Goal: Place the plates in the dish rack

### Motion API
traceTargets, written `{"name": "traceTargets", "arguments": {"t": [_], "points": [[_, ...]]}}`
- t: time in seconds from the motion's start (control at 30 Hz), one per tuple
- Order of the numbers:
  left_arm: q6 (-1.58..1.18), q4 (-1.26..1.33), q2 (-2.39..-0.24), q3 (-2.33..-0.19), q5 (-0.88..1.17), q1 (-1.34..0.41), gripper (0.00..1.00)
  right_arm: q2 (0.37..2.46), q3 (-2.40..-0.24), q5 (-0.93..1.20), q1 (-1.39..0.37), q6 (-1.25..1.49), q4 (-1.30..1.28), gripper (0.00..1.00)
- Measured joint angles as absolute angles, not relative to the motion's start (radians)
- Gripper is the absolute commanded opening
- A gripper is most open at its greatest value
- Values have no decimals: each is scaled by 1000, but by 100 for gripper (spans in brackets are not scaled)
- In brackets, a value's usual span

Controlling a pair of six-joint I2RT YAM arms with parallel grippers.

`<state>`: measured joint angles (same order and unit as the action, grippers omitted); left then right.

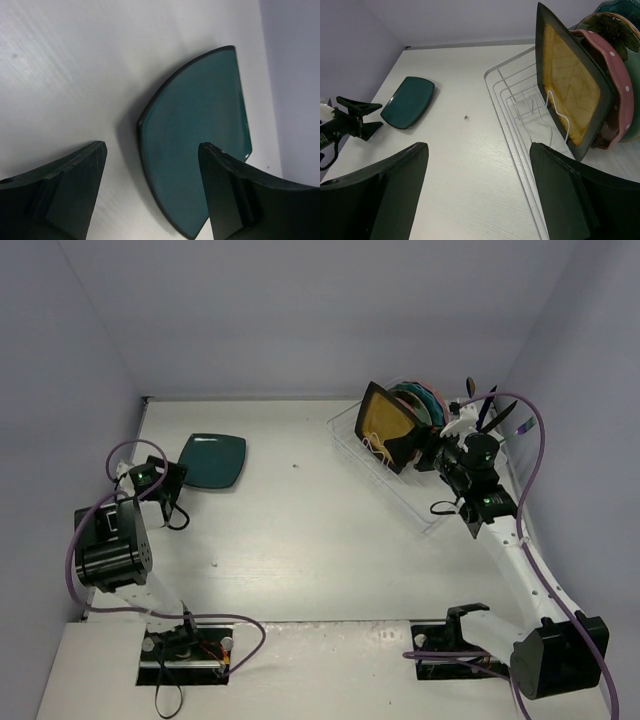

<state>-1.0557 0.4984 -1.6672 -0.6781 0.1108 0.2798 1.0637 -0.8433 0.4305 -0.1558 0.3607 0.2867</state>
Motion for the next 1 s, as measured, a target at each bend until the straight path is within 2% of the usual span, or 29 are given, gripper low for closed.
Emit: {"name": "traceTargets", "arguments": {"t": [0.1,0.3,0.33,0.37,0.43,0.47,0.5,0.77,1.0], "points": [[-1056,591,-1734,-702,150,286,68,1064,-841,436,-156,366,287,85],[-1077,748,-1878,-759,222,294,43,1074,-841,451,-156,376,288,85],[-1082,771,-1895,-762,233,297,38,1079,-841,456,-156,378,288,85],[-1086,789,-1912,-765,241,298,26,1085,-841,461,-157,381,288,85],[-1095,817,-1940,-767,260,301,15,1096,-841,465,-159,388,288,84],[-1102,832,-1952,-767,273,302,5,1101,-841,467,-161,392,288,83],[-1110,847,-1957,-765,286,302,0,1105,-841,469,-166,394,289,82],[-1142,905,-1916,-678,384,301,0,1134,-841,459,-279,405,307,80],[-1183,916,-1786,-545,506,298,0,1232,-860,426,-434,473,321,80]]}}
